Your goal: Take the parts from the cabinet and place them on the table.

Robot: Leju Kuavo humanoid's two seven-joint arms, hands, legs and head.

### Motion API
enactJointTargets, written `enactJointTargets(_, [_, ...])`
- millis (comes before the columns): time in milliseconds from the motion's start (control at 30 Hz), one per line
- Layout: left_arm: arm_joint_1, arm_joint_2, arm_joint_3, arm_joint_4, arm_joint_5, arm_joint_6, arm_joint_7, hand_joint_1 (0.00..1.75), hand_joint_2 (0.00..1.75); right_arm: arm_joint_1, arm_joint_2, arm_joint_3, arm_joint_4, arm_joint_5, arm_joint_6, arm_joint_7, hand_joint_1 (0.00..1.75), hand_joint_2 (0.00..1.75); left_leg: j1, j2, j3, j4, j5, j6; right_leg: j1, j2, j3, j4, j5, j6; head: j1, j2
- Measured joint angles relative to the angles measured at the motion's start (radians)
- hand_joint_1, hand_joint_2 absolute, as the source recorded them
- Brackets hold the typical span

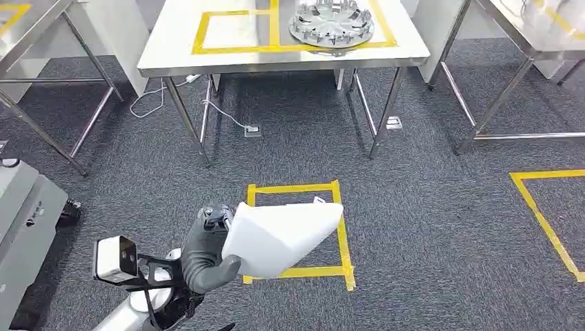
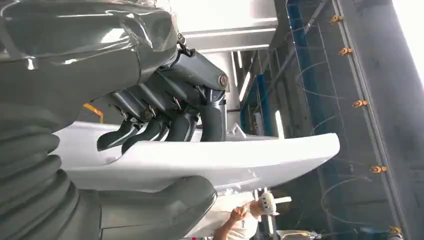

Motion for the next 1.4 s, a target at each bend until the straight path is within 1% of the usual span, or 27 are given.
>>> enactJointTargets(67, [-0.002, -0.002, -0.002, -0.002, 0.0, 0.0, 0.0, 1.75, 1.75, 0.0, -0.002, 0.0, 0.0, 0.0, 0.0, -0.002, 0.0, 0.0, 0.009, -0.005, 0.029, -0.034, 0.013, 0.011, -0.001, 0.009, -0.023, 0.049, -0.024, -0.005, 0.005, 0.0])
enactJointTargets(167, [-0.001, -0.004, -0.003, -0.002, -0.002, 0.0, 0.002, 1.75, 1.75, 0.001, -0.004, 0.0, 0.0, -0.001, 0.0, -0.002, 0.0, 0.0, 0.002, -0.014, 0.031, -0.033, 0.007, 0.025, 0.0, 0.02, -0.148, 0.271, -0.102, -0.016, 0.008, 0.0])
enactJointTargets(200, [-0.001, -0.004, -0.004, -0.002, -0.002, 0.0, 0.002, 1.75, 1.75, 0.004, -0.004, 0.0, 0.0, -0.001, 0.0, -0.002, 0.0, 0.0, 0.0, -0.02, 0.031, -0.032, 0.005, 0.025, 0.0, 0.02, -0.176, 0.309, -0.103, -0.011, 0.008, 0.0])
enactJointTargets(233, [0.0, -0.004, -0.005, -0.002, -0.002, 0.0, 0.003, 1.75, 1.75, 0.005, -0.004, 0.0, 0.0, -0.001, 0.0, -0.002, 0.0, 0.0, -0.001, -0.025, 0.034, -0.03, 0.002, 0.025, -0.001, 0.02, -0.176, 0.293, -0.084, -0.003, 0.008, 0.0])
enactJointTargets(333, [0.0, -0.004, -0.006, -0.002, -0.003, 0.0, 0.003, 1.75, 1.75, 0.004, -0.008, 0.0, 0.0, -0.001, 0.0, -0.002, 0.0, 0.0, 0.0, -0.036, 0.047, -0.017, -0.017, 0.014, -0.002, 0.021, -0.071, 0.051, 0.029, 0.021, 0.009, 0.0])
enactJointTargets(367, [0.0, -0.003, -0.006, -0.002, -0.003, 0.0, 0.003, 1.75, 1.75, 0.003, -0.009, 0.0, 0.0, -0.001, 0.0, -0.002, 0.0, 0.0, -0.007, -0.038, 0.043, -0.005, -0.028, 0.006, 0.001, 0.024, -0.054, 0.01, 0.037, 0.013, 0.01, 0.0])
enactJointTargets(400, [0.001, -0.003, -0.006, -0.002, -0.004, 0.001, 0.005, 1.75, 1.75, 0.002, -0.009, 0.0, 0.0, -0.001, 0.0, -0.002, 0.0, 0.0, -0.009, -0.04, 0.041, 0.001, -0.037, 0.001, 0.001, 0.023, -0.047, 0.009, 0.037, 0.0, 0.007, 0.0])
enactJointTargets(467, [0.001, -0.003, -0.007, -0.002, -0.006, 0.001, 0.005, 1.75, 1.75, 0.001, -0.008, 0.0, 0.0, -0.001, 0.0, -0.002, 0.0, 0.0, -0.004, -0.039, 0.044, -0.001, -0.042, -0.007, 0.009, 0.023, -0.046, 0.01, 0.03, -0.011, 0.008, 0.0])
enactJointTargets(533, [0.001, -0.002, -0.005, -0.003, -0.006, 0.002, 0.005, 1.75, 1.75, -0.003, -0.005, 0.0, 0.0, 0.0, 0.0, -0.002, 0.0, 0.0, 0.0, -0.035, 0.04, 0.007, -0.055, -0.016, -0.005, 0.023, -0.035, 0.006, 0.028, -0.021, 0.007, 0.0])
enactJointTargets(567, [-0.001, -0.002, -0.005, -0.003, -0.007, 0.002, 0.005, 1.75, 1.75, -0.002, -0.006, 0.0, 0.0, 0.0, 0.0, -0.003, 0.0, 0.0, 0.0, -0.025, 0.031, 0.042, -0.07, -0.025, -0.005, 0.023, -0.027, 0.006, 0.021, -0.031, 0.003, 0.0])
enactJointTargets(667, [0.002, 0.001, -0.004, -0.003, -0.01, 0.003, 0.004, 1.75, 1.75, -0.003, -0.006, 0.0, 0.0, 0.002, 0.0, -0.003, 0.0, 0.0, 0.016, -0.014, -0.1, 0.271, -0.15, -0.045, -0.004, 0.023, -0.009, 0.006, 0.005, -0.039, 0.0, 0.0])
enactJointTargets(700, [0.004, 0.002, -0.004, -0.003, -0.011, 0.003, 0.004, 1.75, 1.75, -0.002, -0.006, 0.0, 0.0, 0.002, 0.0, -0.003, 0.0, 0.0, 0.019, -0.013, -0.14, 0.324, -0.153, -0.048, -0.004, 0.023, -0.002, 0.006, -0.002, -0.038, 0.0, 0.0])
enactJointTargets(733, [0.005, 0.003, -0.004, -0.003, -0.012, 0.003, 0.004, 1.75, 1.75, -0.002, -0.006, 0.0, 0.0, 0.002, 0.0, -0.002, 0.0, 0.0, 0.022, -0.01, -0.155, 0.324, -0.131, -0.049, -0.004, 0.023, 0.007, 0.006, -0.009, -0.036, 0.0, 0.0])
enactJointTargets(767, [0.005, 0.004, -0.004, -0.003, -0.012, 0.003, 0.004, 1.75, 1.75, -0.003, -0.006, 0.0, 0.0, 0.003, 0.0, -0.003, 0.0, 0.0, 0.024, -0.008, -0.143, 0.275, -0.084, -0.048, -0.004, 0.024, 0.02, 0.006, -0.018, -0.034, 0.0, 0.0])
enactJointTargets(833, [0.004, 0.004, -0.002, -0.003, -0.013, 0.003, 0.004, 1.75, 1.75, -0.003, -0.005, 0.0, 0.0, 0.003, 0.0, -0.003, 0.0, 0.0, 0.022, -0.004, -0.071, 0.091, 0.034, -0.036, -0.004, 0.024, 0.049, 0.004, -0.037, -0.029, 0.0, 0.0])
enactJointTargets(867, [0.004, 0.005, 0.0, -0.003, -0.013, 0.003, 0.004, 1.75, 1.75, -0.003, -0.001, 0.0, 0.0, 0.003, 0.0, -0.003, 0.0, 0.0, 0.018, 0.002, -0.048, 0.032, 0.054, -0.025, -0.005, 0.024, 0.046, 0.001, -0.044, -0.025, 0.002, 0.0])
enactJointTargets(900, [0.003, 0.005, 0.0, -0.003, -0.014, 0.003, 0.003, 1.75, 1.75, -0.008, 0.001, 0.0, 0.0, 0.003, 0.0, -0.003, 0.0, 0.0, 0.008, 0.004, -0.036, 0.022, 0.032, -0.018, 0.004, 0.024, 0.054, 0.0, -0.049, -0.017, 0.003, 0.0])
enactJointTargets(967, [0.003, 0.005, 0.001, -0.003, -0.015, 0.003, 0.003, 1.75, 1.75, -0.007, 0.001, 0.0, 0.0, 0.003, 0.0, -0.002, 0.0, 0.0, 0.002, 0.001, -0.033, 0.004, 0.024, -0.006, -0.001, 0.02, 0.065, -0.008, -0.043, -0.005, 0.002, 0.0])
enactJointTargets(1000, [0.003, 0.006, 0.001, -0.004, -0.015, 0.003, 0.003, 1.75, 1.75, -0.007, 0.002, 0.0, 0.0, 0.003, 0.0, -0.002, 0.0, 0.0, 0.002, 0.001, -0.025, -0.006, 0.022, 0.002, 0.0, 0.018, 0.069, -0.011, -0.033, 0.007, 0.0, 0.0])
enactJointTargets(1067, [0.004, 0.005, 0.001, -0.007, -0.015, 0.002, 0.002, 1.75, 1.75, -0.01, 0.002, -0.001, 0.0, 0.004, 0.0, -0.002, 0.0, 0.0, 0.008, -0.006, 0.017, -0.033, 0.024, 0.012, -0.003, 0.018, 0.06, 0.023, -0.043, 0.005, 0.006, 0.0])
enactJointTargets(1167, [0.003, 0.002, 0.0, -0.007, -0.016, 0.001, 0.001, 1.75, 1.75, -0.015, -0.001, -0.001, 0.0, 0.004, 0.0, -0.002, 0.0, 0.0, 0.003, -0.01, 0.033, -0.037, 0.009, 0.028, 0.001, 0.022, -0.076, 0.228, -0.097, -0.01, 0.008, 0.0])
enactJointTargets(1200, [0.006, 0.002, -0.001, -0.007, -0.018, 0.001, 0.001, 1.75, 1.75, -0.014, -0.002, -0.001, 0.0, 0.004, -0.001, -0.002, 0.0, 0.0, 0.0, -0.014, 0.038, -0.037, 0.002, 0.031, 0.002, 0.023, -0.13, 0.293, -0.129, -0.012, 0.007, 0.0])
enactJointTargets(1233, [0.008, 0.002, -0.001, -0.007, -0.018, 0.001, 0.001, 1.75, 1.75, -0.011, -0.003, -0.001, 0.0, 0.004, -0.002, -0.002, 0.0, 0.0, -0.002, -0.02, 0.045, -0.036, -0.003, 0.03, 0.002, 0.023, -0.154, 0.306, -0.13, -0.006, 0.008, 0.0])
enactJointTargets(1267, [0.009, 0.002, -0.001, -0.007, -0.018, 0.001, 0.001, 1.75, 1.75, -0.008, -0.003, -0.001, 0.0, 0.004, -0.002, -0.002, 0.0, 0.0, -0.002, -0.024, 0.053, -0.036, -0.01, 0.029, 0.002, 0.023, -0.155, 0.275, -0.108, 0.002, 0.008, 0.0])
enactJointTargets(1333, [0.009, 0.002, -0.001, -0.007, -0.019, 0.001, 0.001, 1.75, 1.75, -0.008, -0.005, -0.001, 0.0, 0.004, -0.002, -0.002, 0.0, 0.0, -0.002, -0.027, 0.077, -0.033, -0.028, 0.023, 0.002, 0.023, -0.103, 0.111, -0.005, 0.025, 0.008, 0.0])
enactJointTargets(1367, [0.009, 0.002, 0.0, -0.007, -0.02, 0.001, 0.001, 1.75, 1.75, -0.008, -0.006, -0.001, 0.0, 0.004, -0.002, -0.002, 0.0, 0.0, -0.002, -0.027, 0.086, -0.031, -0.039, 0.018, 0.002, 0.023, -0.073, 0.022, 0.049, 0.028, 0.009, 0.0])
enactJointTargets(1400, [0.009, 0.002, 0.0, -0.006, -0.021, 0.001, 0.0, 1.75, 1.75, -0.007, -0.007, -0.001, 0.0, 0.004, -0.002, -0.002, 0.0, 0.0, -0.008, -0.027, 0.094, -0.019, -0.051, 0.012, 0.004, 0.022, -0.068, -0.013, 0.063, 0.014, 0.01, 0.0])
